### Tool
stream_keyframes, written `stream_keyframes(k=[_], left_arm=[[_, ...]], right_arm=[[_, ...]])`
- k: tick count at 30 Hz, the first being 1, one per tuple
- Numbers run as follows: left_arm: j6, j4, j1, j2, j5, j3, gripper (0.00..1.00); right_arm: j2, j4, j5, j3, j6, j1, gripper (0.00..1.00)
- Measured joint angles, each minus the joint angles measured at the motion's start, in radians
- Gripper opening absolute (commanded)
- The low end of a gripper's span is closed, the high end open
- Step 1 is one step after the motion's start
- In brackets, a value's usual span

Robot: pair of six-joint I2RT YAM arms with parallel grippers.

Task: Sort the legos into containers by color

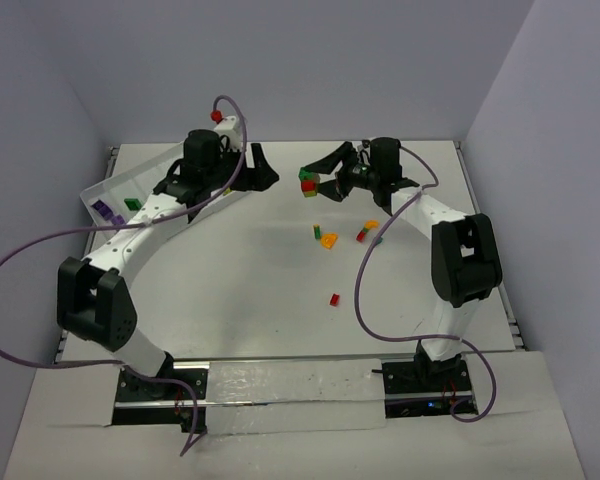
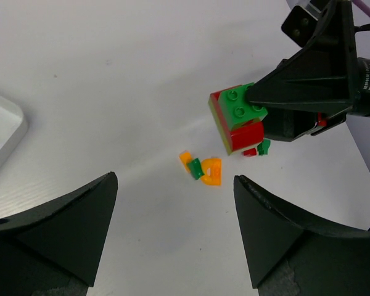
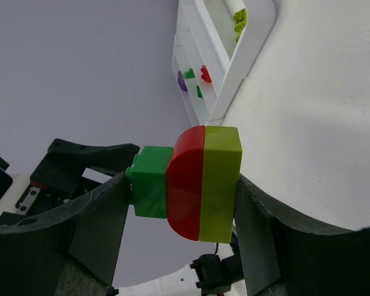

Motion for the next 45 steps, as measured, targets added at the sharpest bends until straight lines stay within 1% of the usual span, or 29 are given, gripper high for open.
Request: stream_keyframes(k=[6, 15, 24, 34, 40, 43, 45], left_arm=[[-0.026, 0.009, -0.07, 0.059, -0.051, 0.041, 0.89], [-0.029, 0.01, -0.154, 0.112, -0.132, 0.069, 0.86], [-0.051, 0.017, -0.167, 0.144, -0.166, 0.101, 0.84], [-0.069, 0.027, -0.196, 0.196, -0.237, 0.151, 0.83], [-0.074, 0.03, -0.21, 0.211, -0.271, 0.155, 0.74], [-0.082, 0.032, -0.214, 0.212, -0.289, 0.156, 0.63], [-0.087, 0.038, -0.219, 0.212, -0.296, 0.157, 0.59]], right_arm=[[0.0, 0.038, -0.001, -0.008, 0.076, 0.0, 0.48], [0.0, 0.069, -0.005, -0.023, 0.146, 0.019, 0.48], [0.0, 0.071, -0.008, -0.025, 0.159, 0.03, 0.48], [0.0, 0.072, -0.009, -0.025, 0.161, 0.042, 0.48], [0.0, 0.081, -0.012, -0.025, 0.177, 0.043, 0.48], [0.0, 0.085, -0.012, -0.025, 0.189, 0.045, 0.48], [0.0, 0.09, -0.011, -0.025, 0.196, 0.047, 0.48]])
